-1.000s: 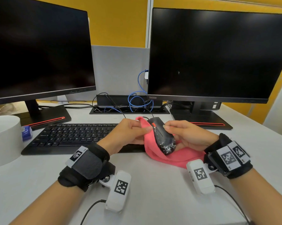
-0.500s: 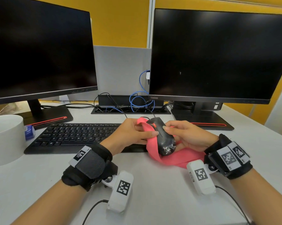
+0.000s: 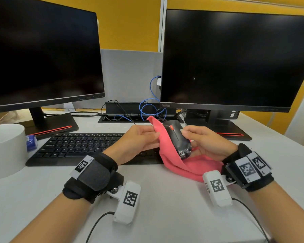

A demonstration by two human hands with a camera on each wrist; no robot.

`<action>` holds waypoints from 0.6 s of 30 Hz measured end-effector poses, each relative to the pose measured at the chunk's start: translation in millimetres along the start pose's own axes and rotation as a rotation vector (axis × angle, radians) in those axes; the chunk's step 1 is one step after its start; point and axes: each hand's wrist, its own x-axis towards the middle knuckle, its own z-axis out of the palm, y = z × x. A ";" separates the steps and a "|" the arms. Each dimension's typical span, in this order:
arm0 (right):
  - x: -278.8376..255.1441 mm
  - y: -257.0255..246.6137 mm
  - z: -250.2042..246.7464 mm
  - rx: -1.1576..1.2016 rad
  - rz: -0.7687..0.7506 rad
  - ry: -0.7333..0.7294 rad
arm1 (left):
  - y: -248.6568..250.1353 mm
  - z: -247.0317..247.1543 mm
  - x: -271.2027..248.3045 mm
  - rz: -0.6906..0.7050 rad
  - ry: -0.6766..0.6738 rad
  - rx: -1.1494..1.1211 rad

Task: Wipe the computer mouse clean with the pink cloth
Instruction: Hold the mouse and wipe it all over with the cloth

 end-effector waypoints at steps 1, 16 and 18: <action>0.3 0.2 0.0 0.003 -0.011 0.014 | -0.8 0.6 0.0 0.001 0.010 0.013; 0.7 1.3 9.8 -0.005 -0.055 0.050 | -8.9 7.8 1.0 0.037 0.174 0.161; 1.5 1.4 8.7 0.021 -0.052 0.071 | -8.3 7.2 0.8 0.044 0.161 0.150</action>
